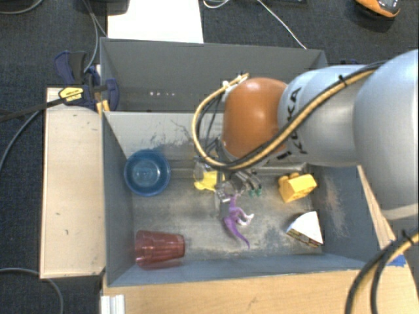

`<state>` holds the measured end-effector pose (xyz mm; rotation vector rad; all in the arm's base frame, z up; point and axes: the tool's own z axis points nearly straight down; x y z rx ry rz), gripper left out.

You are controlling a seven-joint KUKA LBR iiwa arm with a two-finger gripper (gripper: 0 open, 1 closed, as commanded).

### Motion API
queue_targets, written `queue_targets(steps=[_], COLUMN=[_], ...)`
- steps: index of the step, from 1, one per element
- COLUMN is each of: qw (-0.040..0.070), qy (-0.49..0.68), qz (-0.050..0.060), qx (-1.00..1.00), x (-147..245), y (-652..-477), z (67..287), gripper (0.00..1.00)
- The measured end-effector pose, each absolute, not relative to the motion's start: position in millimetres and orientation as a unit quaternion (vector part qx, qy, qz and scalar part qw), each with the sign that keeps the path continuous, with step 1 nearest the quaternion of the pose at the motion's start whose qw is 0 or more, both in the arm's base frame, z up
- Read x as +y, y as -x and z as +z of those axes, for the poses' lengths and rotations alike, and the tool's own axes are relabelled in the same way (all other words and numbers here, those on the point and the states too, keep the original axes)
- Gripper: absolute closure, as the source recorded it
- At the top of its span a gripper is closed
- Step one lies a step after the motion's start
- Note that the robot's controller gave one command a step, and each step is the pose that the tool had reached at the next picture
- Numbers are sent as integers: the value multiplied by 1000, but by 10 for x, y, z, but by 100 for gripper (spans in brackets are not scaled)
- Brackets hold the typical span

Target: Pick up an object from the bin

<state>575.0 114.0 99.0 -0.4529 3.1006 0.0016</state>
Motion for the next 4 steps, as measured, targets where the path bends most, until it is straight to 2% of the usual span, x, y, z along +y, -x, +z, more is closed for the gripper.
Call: queue_targets(steps=[1, 2, 3, 4], qw=[2, 4, 3, 3], qy=[93, 76, -4, -4], qz=[1, 1, 2, 2], qx=[996, 997, 1000, 1000], x=[1132, 1020, 995, 995], y=[-5770, -5789, -5912, -5912], z=[879, 995, 705, 706], gripper=[0, 0, 100, 100])
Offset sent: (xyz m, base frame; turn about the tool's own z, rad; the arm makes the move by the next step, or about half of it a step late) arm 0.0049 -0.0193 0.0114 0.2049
